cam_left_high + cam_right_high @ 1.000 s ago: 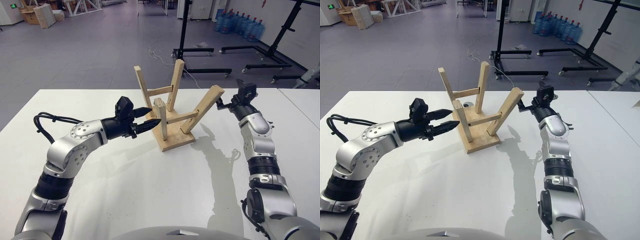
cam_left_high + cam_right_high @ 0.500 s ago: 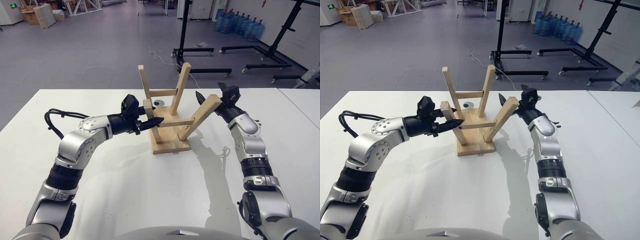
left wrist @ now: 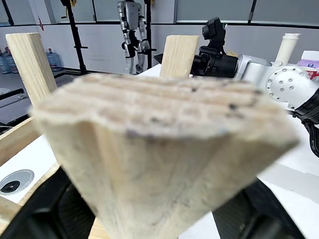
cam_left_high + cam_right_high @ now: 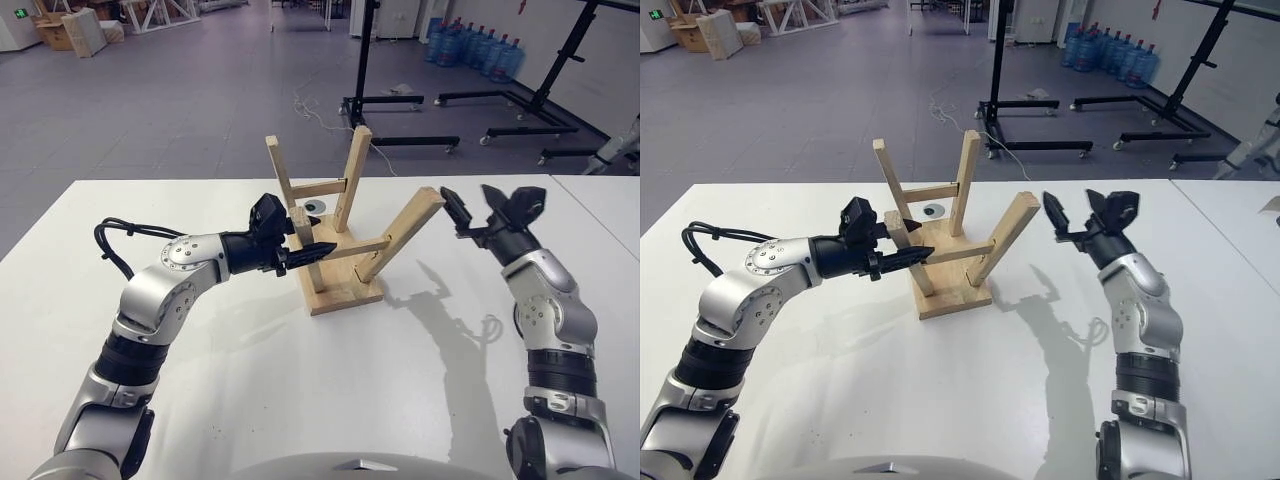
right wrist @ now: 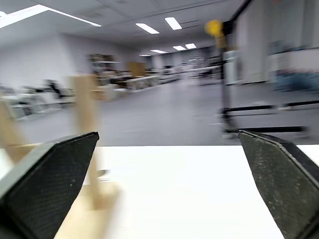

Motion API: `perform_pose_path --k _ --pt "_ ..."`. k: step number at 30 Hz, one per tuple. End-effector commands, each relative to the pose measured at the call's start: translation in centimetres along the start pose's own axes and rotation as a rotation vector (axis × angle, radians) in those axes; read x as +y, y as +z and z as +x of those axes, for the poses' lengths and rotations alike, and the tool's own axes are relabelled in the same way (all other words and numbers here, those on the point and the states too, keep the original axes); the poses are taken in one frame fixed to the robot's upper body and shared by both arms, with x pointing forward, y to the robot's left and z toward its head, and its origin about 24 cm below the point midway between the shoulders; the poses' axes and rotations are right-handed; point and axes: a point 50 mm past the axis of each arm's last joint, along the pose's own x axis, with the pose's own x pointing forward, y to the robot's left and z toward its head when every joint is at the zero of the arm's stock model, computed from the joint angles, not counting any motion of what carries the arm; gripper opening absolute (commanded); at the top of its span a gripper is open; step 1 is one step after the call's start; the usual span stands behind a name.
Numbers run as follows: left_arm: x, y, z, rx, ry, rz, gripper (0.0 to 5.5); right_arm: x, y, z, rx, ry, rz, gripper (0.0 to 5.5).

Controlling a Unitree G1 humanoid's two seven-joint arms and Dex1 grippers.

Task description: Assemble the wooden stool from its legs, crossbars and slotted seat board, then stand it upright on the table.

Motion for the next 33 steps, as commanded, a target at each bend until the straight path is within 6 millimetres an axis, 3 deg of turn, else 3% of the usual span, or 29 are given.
perform_pose_path --k 1,3,6,10,17,22,26,30,33 --pt "-0.1 0.1 0.2 0.009 -0.006 0.018 3.01 5.6 -1.4 0.5 0.064 0.214 0.162 5.18" --pt "-0.3 0.0 0.5 0.012 -0.018 0.025 3.01 7.4 -2.4 0.6 0.119 0.285 0.154 5.18" --pt "-0.7 0.0 1.0 0.014 -0.050 0.036 3.01 7.9 -3.3 0.8 0.166 0.297 0.100 5.18" --pt "-1.6 -0.2 1.5 0.012 -0.100 0.037 3.01 8.3 -3.3 1.0 0.161 0.283 0.060 5.18" --pt "-2.4 -1.3 2.1 0.039 -0.129 0.012 3.01 12.4 -3.5 1.6 0.165 0.431 0.059 5.18" --pt "-2.6 -2.7 2.5 0.058 -0.132 -0.047 3.01 13.6 -4.0 1.5 0.205 0.512 0.040 5.18" --pt "-2.1 -2.8 1.5 0.027 -0.084 -0.076 3.01 12.4 -4.1 1.6 0.218 0.483 -0.001 5.18" --pt "-0.5 -2.9 -1.9 0.020 0.030 -0.050 3.01 9.0 -4.1 1.0 0.236 0.367 -0.061 5.18" --pt "0.3 -1.1 -4.4 -0.071 0.081 -0.026 3.01 6.2 -4.1 0.7 0.261 0.262 -0.125 5.18"
